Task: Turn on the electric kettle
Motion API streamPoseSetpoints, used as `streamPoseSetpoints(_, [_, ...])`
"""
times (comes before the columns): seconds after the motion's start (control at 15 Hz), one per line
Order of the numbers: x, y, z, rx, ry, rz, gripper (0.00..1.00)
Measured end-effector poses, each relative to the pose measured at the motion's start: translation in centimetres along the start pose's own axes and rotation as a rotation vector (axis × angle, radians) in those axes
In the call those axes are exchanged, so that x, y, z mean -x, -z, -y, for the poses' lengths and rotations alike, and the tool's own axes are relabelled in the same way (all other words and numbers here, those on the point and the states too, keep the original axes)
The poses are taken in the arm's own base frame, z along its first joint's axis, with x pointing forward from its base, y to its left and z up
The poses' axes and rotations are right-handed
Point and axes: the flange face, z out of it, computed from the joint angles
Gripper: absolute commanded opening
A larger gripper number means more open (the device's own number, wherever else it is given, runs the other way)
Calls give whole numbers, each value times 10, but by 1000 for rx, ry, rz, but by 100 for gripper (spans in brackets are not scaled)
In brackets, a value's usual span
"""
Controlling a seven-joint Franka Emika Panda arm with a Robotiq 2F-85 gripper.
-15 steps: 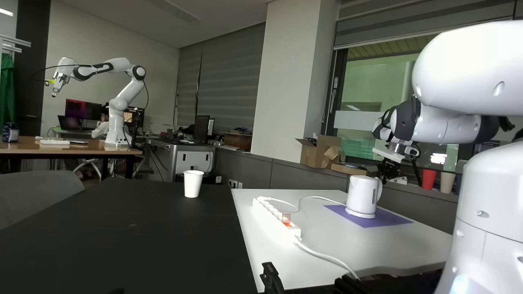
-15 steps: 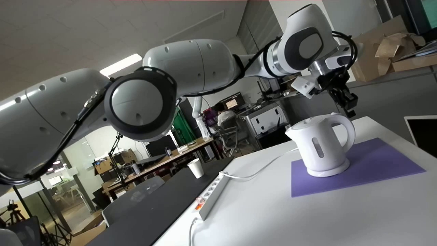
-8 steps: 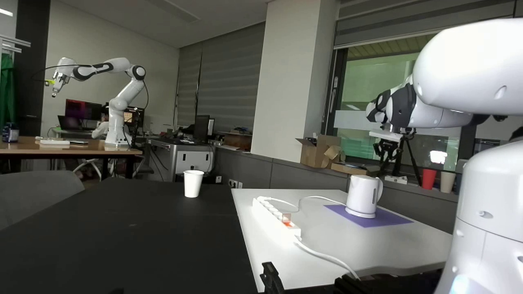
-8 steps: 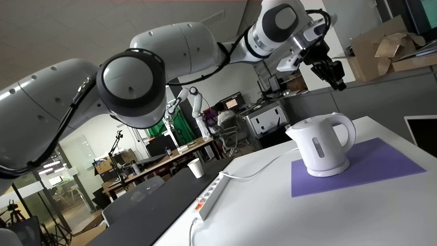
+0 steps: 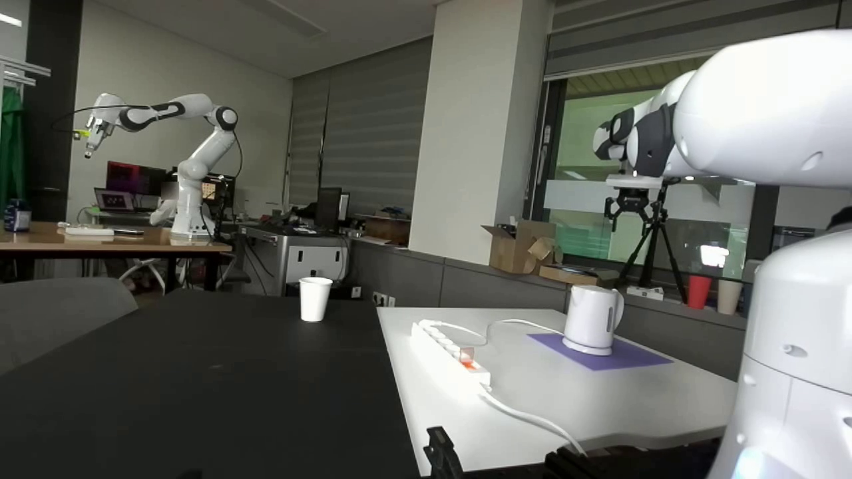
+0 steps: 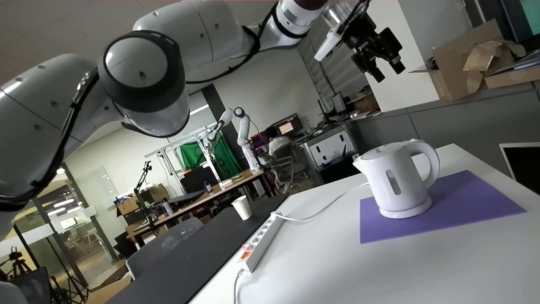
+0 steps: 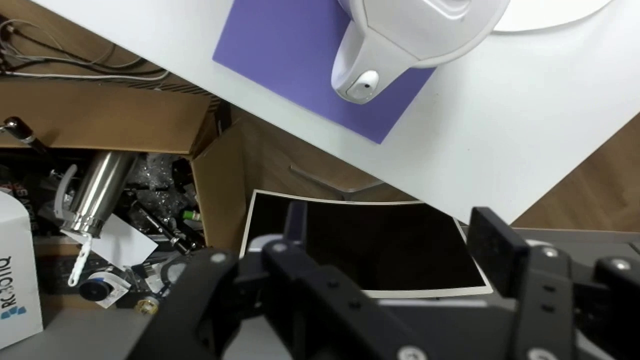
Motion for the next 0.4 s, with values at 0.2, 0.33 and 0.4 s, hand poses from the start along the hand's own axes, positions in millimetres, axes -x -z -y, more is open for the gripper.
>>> streamPoseSetpoints(0.2, [2, 14, 1, 34, 45, 8, 100])
streamPoseSetpoints(0.33, [3, 14, 2, 34, 46, 12, 100])
streamPoseSetpoints(0.4, [3, 11, 2, 35, 47, 15, 100])
